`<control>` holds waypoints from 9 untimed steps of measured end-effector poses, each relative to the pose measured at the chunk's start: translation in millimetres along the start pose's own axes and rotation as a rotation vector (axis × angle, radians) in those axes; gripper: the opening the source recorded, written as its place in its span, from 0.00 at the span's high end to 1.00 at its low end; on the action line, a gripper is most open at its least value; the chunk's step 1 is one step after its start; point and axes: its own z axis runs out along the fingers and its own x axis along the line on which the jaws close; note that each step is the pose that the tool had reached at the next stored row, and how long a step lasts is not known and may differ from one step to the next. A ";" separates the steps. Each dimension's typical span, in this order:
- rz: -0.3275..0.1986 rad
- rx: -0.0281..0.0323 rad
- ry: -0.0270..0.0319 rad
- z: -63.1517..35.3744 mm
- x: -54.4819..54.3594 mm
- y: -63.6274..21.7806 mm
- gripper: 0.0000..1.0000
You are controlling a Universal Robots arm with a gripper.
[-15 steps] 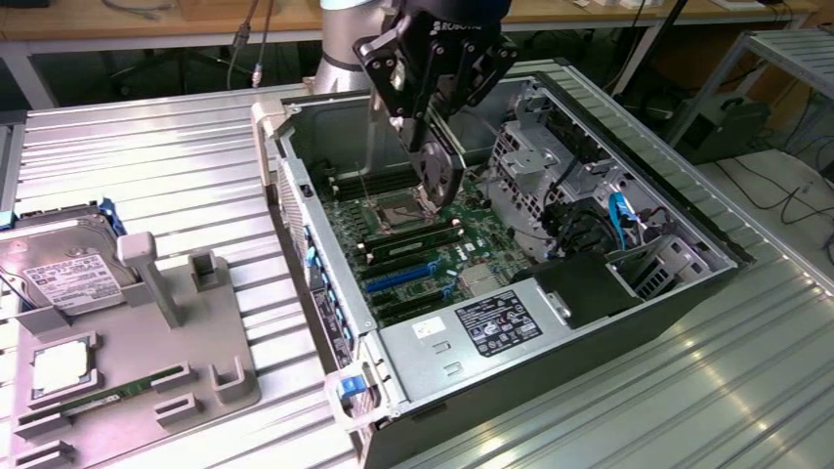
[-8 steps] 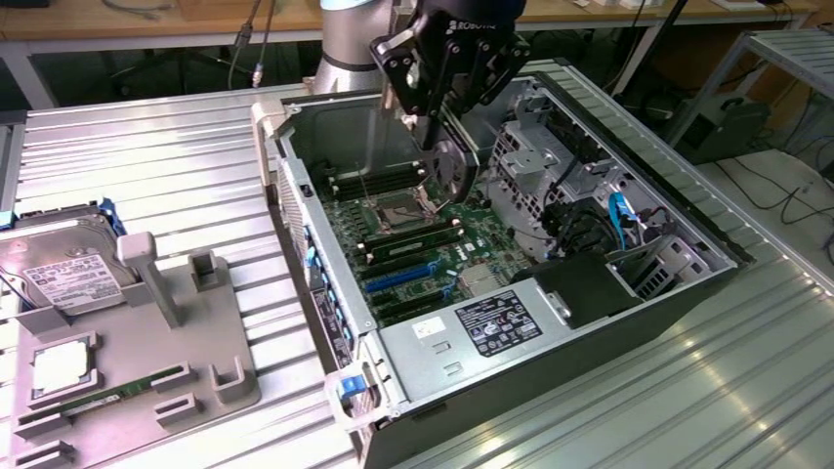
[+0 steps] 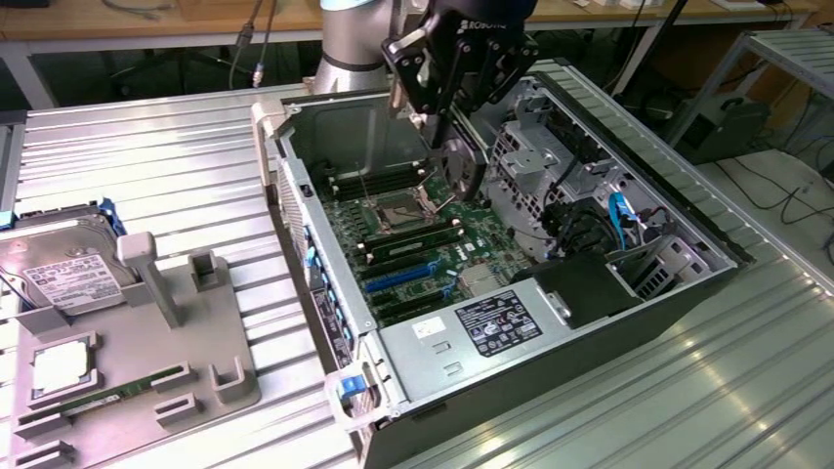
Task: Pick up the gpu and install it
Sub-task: 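Pick up the gpu and move the gpu toward the slot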
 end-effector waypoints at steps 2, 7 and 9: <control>0.000 0.0001 0.0000 0.0 -4.3 0.0 0.72; 0.000 0.0000 0.0000 -0.1 -14.0 -0.1 0.72; 0.000 0.0001 0.0001 -0.1 -16.3 -0.1 0.72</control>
